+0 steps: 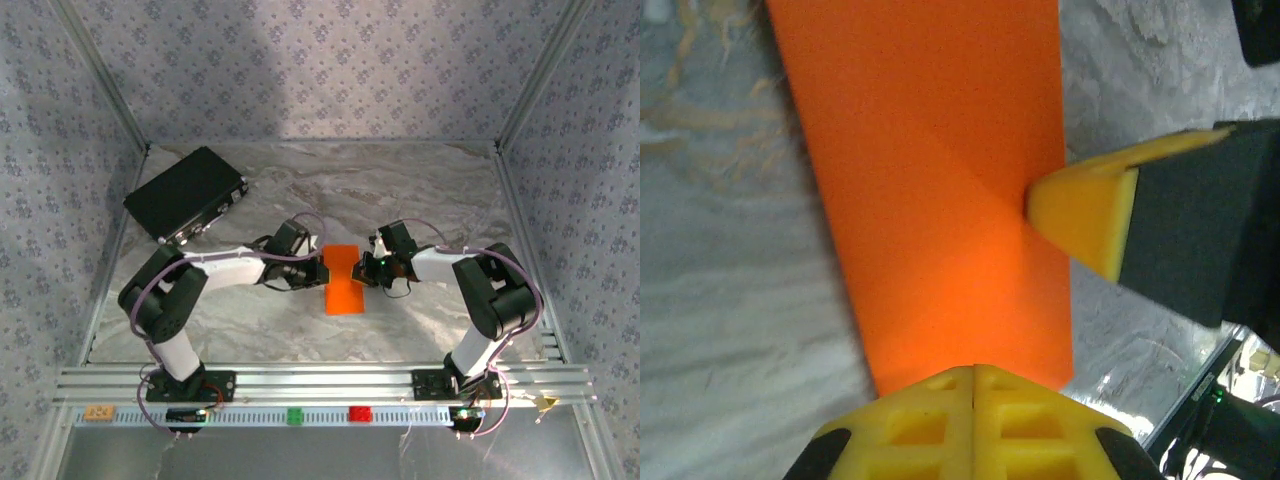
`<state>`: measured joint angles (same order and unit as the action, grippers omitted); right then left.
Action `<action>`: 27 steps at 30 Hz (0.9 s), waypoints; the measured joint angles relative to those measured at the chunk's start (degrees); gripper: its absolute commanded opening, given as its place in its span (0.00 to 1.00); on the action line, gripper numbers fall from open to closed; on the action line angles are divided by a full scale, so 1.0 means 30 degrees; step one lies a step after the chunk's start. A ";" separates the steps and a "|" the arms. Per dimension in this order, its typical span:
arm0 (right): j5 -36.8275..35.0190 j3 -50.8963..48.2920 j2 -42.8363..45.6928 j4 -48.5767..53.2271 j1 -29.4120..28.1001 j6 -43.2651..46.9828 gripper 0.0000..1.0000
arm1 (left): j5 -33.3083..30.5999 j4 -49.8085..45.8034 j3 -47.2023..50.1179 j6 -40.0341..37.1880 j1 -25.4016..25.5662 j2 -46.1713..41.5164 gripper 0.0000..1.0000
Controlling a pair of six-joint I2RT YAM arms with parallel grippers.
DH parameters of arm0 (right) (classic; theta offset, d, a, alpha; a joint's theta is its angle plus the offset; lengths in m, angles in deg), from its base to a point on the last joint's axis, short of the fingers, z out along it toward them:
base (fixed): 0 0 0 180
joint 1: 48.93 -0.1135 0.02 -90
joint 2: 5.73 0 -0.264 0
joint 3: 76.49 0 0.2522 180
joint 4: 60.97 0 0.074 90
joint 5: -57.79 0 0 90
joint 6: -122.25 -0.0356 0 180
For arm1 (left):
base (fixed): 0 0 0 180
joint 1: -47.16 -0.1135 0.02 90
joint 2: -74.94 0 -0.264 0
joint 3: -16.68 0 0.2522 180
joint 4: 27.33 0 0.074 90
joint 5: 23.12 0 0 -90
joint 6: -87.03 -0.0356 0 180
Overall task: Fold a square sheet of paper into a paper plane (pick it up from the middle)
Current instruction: First fold the square sheet of paper in half at the center of the table.
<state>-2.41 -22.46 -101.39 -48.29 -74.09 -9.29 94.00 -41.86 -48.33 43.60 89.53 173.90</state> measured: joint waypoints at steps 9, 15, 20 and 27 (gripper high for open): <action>-0.0007 0.0000 0.0000 0.0015 0.0007 0.0000 0.00 | 0.0474 0.1851 0.0189 0.1035 -0.0087 0.2106 0.00; -0.0015 0.0000 0.0007 0.0058 0.0007 0.0007 0.00 | 0.0678 0.2550 0.0554 0.1297 -0.0168 0.2033 0.00; -0.0015 0.0022 0.0000 0.0087 0.0007 0.0007 0.00 | 0.0729 0.1399 -0.0160 0.1144 -0.0561 0.2011 0.00; -0.0015 0.0080 0.0000 0.0240 0.0007 0.0015 0.00 | 0.1253 0.0918 -0.2310 0.0911 -0.1712 0.2324 0.00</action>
<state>-2.46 -22.22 -101.39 -47.57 -74.07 -9.25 97.76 -39.11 -55.26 46.33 84.39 180.87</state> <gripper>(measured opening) 0.056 0.041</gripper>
